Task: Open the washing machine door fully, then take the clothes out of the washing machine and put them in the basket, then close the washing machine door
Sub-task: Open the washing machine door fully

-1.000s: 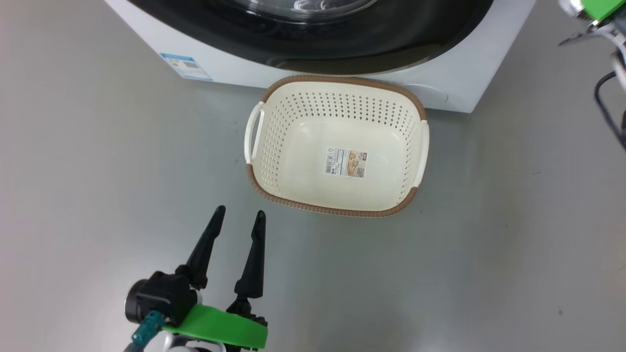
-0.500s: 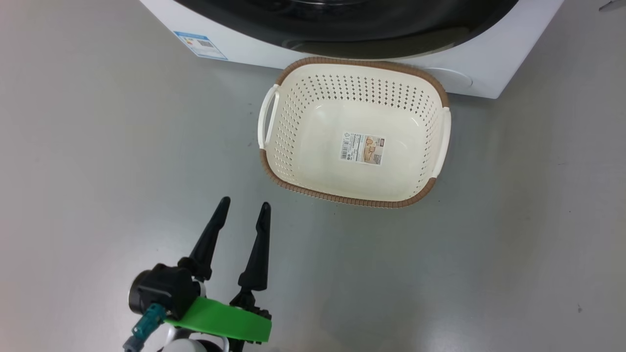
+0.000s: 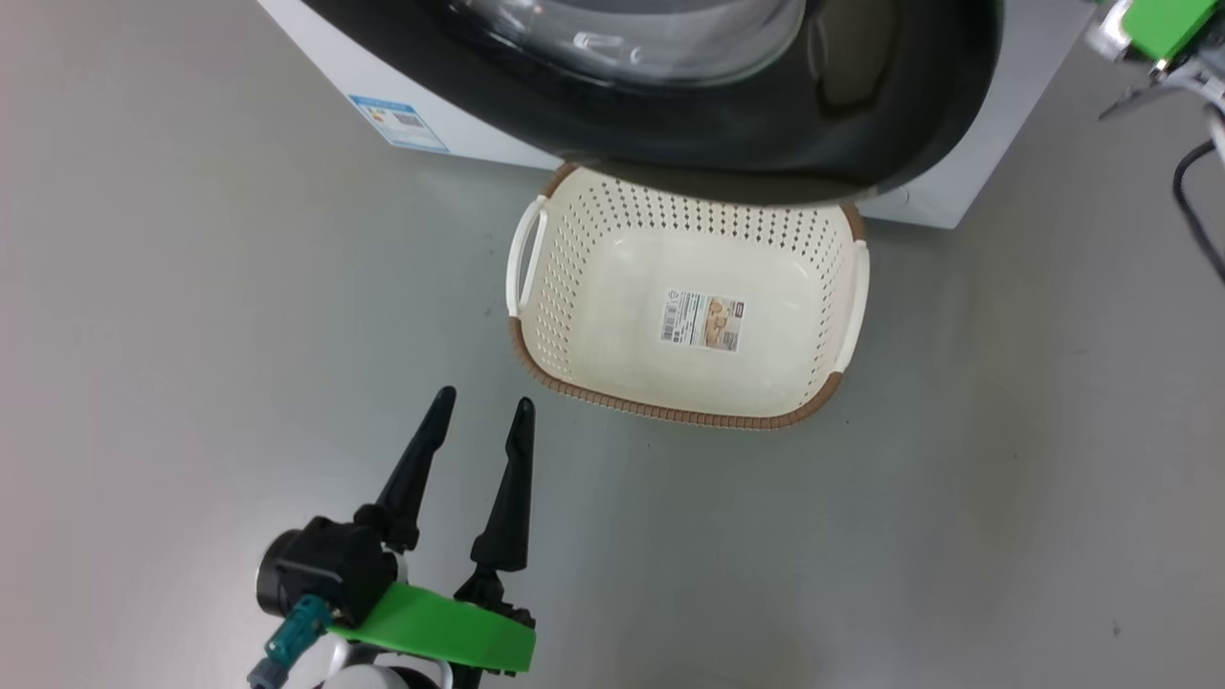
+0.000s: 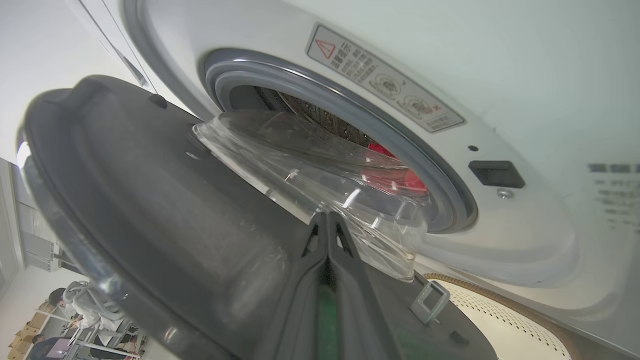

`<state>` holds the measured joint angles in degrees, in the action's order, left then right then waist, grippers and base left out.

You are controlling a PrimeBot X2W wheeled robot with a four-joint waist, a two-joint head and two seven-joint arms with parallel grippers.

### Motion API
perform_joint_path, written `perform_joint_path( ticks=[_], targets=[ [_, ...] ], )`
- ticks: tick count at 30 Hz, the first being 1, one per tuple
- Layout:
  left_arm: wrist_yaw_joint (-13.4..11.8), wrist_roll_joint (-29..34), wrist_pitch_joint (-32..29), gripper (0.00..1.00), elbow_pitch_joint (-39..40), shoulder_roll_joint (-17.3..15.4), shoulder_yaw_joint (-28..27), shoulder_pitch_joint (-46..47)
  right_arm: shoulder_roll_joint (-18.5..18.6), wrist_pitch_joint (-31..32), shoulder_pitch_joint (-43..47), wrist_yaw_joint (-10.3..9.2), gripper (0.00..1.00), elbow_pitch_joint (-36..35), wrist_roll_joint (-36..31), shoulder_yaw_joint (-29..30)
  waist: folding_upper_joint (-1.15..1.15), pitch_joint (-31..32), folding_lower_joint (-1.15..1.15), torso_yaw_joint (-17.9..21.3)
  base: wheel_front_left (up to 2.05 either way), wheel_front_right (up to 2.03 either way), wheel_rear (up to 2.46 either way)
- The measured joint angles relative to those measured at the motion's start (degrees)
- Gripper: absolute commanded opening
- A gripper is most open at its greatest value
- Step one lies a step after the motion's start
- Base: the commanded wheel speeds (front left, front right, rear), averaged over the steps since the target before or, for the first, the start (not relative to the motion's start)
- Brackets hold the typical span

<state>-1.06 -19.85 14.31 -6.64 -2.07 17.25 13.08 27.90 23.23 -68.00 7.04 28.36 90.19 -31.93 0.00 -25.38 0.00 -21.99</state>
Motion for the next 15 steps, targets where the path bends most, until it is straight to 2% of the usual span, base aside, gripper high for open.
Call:
perform_joint_path(
  ticks=[7, 15],
  targets=[
    [0.0, 0.7, 0.0, 1.0, -0.4, 0.0, -0.14, -0.98, -0.07, 0.52, 5.42, 0.0, 0.0, -2.91, 0.18, -0.69, 0.0, 2.91, 0.0, 0.27, 0.0, 0.0, 0.0],
    [0.02, 1.33, 0.0, 1.0, -0.87, -0.02, -0.59, -3.14, -2.52, 2.11, 11.32, 0.0, 0.0, -6.05, 1.77, -2.34, 0.0, 6.4, 0.0, 0.72, 0.0, 0.0, 0.0]
  ],
)
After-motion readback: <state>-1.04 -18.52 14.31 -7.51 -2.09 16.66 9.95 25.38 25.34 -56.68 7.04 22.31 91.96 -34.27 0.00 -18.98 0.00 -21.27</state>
